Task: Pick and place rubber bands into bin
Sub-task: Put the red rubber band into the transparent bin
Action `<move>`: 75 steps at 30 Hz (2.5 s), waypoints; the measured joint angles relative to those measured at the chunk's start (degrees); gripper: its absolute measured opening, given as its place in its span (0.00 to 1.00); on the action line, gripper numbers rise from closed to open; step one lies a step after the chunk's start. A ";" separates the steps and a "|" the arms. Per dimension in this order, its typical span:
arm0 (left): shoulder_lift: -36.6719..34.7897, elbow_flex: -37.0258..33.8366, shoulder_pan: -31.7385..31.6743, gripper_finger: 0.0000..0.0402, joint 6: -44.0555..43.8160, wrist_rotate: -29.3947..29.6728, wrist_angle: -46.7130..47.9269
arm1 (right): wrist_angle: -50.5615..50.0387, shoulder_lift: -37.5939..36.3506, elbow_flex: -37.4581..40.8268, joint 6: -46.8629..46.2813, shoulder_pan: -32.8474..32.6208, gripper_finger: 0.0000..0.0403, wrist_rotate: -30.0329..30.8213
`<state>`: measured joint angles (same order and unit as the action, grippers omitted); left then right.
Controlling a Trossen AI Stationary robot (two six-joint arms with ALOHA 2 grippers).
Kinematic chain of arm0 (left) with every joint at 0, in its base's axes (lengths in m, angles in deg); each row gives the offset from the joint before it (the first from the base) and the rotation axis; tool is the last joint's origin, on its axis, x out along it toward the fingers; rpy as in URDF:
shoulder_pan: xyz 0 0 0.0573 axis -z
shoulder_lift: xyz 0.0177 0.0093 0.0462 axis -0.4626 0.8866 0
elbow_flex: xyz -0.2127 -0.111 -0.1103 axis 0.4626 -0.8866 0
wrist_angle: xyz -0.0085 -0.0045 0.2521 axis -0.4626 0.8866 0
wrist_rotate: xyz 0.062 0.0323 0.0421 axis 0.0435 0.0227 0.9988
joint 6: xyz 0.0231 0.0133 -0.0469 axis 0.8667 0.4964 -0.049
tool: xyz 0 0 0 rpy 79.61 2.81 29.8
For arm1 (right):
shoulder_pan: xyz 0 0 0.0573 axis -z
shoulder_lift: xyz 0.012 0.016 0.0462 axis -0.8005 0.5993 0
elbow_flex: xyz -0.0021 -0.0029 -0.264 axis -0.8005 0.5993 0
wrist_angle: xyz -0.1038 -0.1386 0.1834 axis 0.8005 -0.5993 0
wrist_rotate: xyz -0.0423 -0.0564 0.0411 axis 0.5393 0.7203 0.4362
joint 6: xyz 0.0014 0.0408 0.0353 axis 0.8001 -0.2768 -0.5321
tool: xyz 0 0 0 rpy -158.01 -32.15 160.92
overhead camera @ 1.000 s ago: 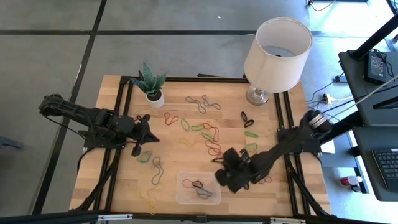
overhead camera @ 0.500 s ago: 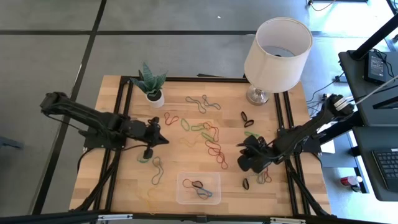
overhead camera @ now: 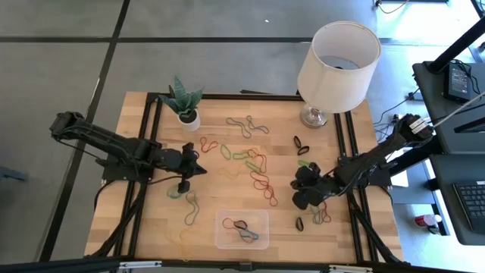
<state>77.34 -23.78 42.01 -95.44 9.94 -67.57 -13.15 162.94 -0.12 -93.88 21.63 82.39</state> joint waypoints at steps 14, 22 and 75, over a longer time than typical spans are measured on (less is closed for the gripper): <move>4.60 0.00 -4.37 0.10 -4.02 8.27 0.22 | 4.09 0.00 -0.01 -0.07 2.52 0.09 0.13; 14.70 0.00 -18.33 0.28 0.95 -2.32 0.14 | 5.87 0.00 -0.02 -4.44 2.52 0.09 0.38; 39.90 46.42 8.66 0.01 -11.32 8.75 35.67 | 9.82 0.04 -0.07 -10.13 2.56 0.09 -12.26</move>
<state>117.23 22.64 50.67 -106.75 18.69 -31.90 -3.33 162.98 -0.19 -104.01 24.18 70.13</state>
